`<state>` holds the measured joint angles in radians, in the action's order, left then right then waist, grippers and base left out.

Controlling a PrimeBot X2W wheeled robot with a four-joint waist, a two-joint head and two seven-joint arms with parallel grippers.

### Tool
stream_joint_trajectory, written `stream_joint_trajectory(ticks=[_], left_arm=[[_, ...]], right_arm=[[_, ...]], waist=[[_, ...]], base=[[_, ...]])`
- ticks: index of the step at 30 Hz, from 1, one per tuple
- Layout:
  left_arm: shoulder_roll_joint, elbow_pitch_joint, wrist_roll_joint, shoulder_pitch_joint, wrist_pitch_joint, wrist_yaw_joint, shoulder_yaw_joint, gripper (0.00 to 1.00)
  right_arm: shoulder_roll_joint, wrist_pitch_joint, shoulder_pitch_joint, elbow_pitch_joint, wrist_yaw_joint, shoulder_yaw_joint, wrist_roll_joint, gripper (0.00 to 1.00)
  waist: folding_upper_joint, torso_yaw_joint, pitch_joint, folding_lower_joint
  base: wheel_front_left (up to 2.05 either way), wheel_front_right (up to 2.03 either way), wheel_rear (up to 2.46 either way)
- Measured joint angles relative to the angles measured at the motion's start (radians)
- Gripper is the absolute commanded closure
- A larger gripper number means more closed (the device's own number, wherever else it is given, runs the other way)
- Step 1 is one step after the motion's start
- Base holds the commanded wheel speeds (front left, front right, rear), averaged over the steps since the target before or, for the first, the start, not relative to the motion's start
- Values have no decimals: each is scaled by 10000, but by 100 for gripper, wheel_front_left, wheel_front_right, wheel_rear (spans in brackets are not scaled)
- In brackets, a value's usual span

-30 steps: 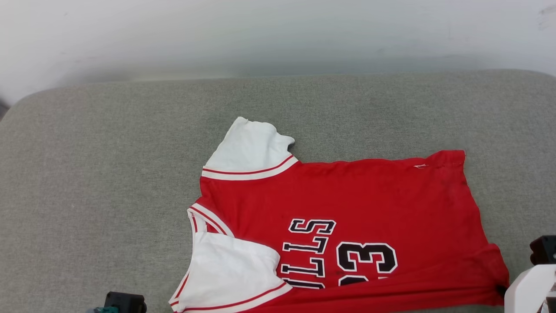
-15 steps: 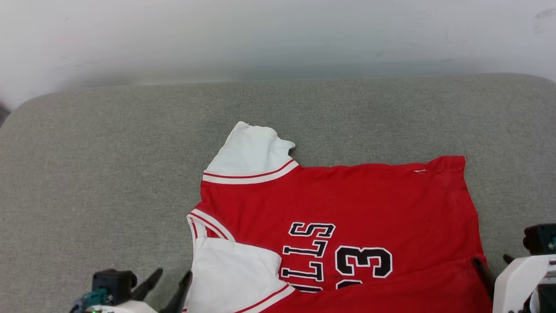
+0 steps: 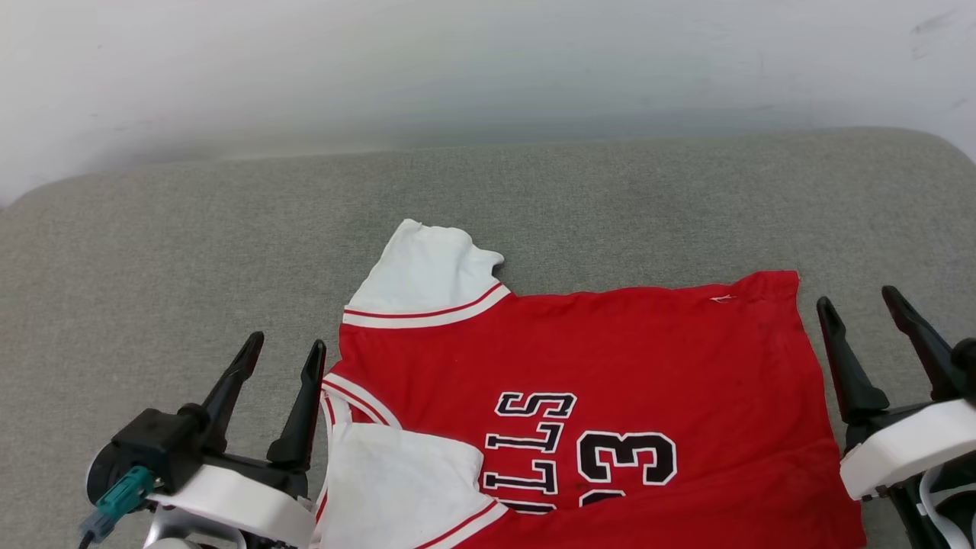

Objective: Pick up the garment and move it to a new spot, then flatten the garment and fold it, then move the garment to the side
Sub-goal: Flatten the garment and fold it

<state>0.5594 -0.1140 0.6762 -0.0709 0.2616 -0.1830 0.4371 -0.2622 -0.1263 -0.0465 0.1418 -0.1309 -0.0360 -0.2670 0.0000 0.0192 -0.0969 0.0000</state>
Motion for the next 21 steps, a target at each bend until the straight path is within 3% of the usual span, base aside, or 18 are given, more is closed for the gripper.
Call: stream_joint_trajectory(ticks=[6,11,18,21], left_arm=[[-1026,-255,-1198,463,13,683,-1427,0],[-1480,-176,-1661,441,13,1438,-2155,0],[-945,518,-1553,-923,-268,2397,-2428,0],[-278,756,-1561,-2026,-1051,2721,-2288,0]], right_arm=[[399,1753,-26,-196,0,46,151,0],[711,2293,-150,-449,0,54,270,0],[917,2541,-521,-508,0,86,328,0],[999,2623,-683,-550,0,136,368,0]], waist=[[0,153,-114,0],[0,325,-371,0],[0,757,-971,0],[1,997,-1340,1]], base=[[0,0,0],[0,0,0],[0,0,0],[0,0,0]])
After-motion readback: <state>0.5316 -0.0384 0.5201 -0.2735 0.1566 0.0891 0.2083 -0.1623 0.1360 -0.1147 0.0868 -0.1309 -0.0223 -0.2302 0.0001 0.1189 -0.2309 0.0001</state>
